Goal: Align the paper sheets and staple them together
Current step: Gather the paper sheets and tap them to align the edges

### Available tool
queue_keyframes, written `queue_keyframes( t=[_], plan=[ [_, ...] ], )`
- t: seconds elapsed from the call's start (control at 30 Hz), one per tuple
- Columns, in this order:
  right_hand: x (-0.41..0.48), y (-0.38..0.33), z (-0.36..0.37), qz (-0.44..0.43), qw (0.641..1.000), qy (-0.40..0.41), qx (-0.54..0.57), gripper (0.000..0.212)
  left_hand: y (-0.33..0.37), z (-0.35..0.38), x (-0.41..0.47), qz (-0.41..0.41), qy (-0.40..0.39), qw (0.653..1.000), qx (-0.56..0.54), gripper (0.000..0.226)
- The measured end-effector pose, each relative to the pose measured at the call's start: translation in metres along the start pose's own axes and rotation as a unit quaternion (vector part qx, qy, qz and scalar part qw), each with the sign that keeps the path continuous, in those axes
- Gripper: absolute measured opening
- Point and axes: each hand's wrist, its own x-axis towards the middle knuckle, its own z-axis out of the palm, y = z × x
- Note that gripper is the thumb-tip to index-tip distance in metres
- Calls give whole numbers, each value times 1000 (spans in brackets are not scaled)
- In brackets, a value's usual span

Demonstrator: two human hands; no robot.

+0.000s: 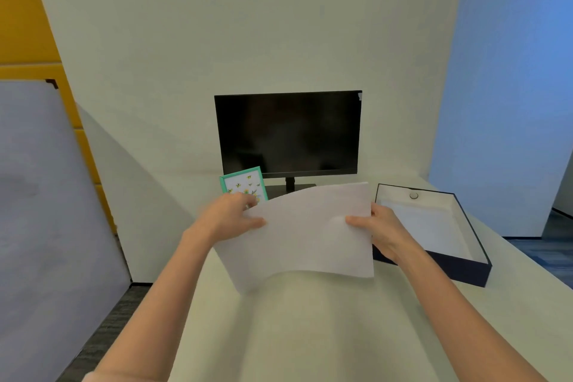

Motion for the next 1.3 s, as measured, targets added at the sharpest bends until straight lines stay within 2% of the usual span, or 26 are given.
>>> queue_keyframes(
  t=[0.1,0.2,0.3,0.37,0.43,0.53,0.63,0.73,0.8,0.87,0.93,0.97,1.07,1.13,1.2,1.3],
  plan=[
    [0,19,-5,36,999,-6,37,33,-26,3,-8,-70,56,986,-137,23],
    [2,29,2,36,999,14,31,38,-34,22,-13,-99,102,944,-297,18],
    [1,26,15,-29,996,69,-41,52,-30,40,-16,-86,141,900,-403,40],
    [-4,19,21,-112,983,117,-83,64,-25,48,-17,-60,170,897,-403,63],
    [-8,14,26,-194,960,142,-141,71,-21,55,-17,-26,206,916,-344,75],
    [-9,12,29,-240,929,150,-240,59,-18,61,-21,10,241,938,-251,62],
    [-6,16,26,-242,926,153,-245,44,-17,68,-24,11,244,939,-241,44],
    [-6,19,26,-247,926,153,-242,38,-18,72,-24,6,252,934,-252,41],
    [-5,18,26,-249,929,152,-227,35,-19,74,-23,-11,266,918,-293,46],
    [-3,17,26,-239,938,153,-200,31,-20,74,-22,-66,263,870,-411,57],
    [-1,17,24,-210,951,152,-166,28,-25,75,-23,-118,213,822,-514,63],
    [0,17,22,-192,958,150,-148,27,-29,77,-24,-130,177,816,-535,58],
    [1,16,18,-152,970,149,-118,26,-36,82,-28,-129,107,838,-520,27],
    [2,13,15,-128,971,149,-135,28,-32,76,-27,-122,120,867,-468,25],
    [1,5,13,-95,961,132,-224,29,-22,58,-22,-93,157,897,-402,28],
    [-5,-18,17,-81,894,76,-435,24,7,18,-14,-5,186,950,-251,26]
  ],
)
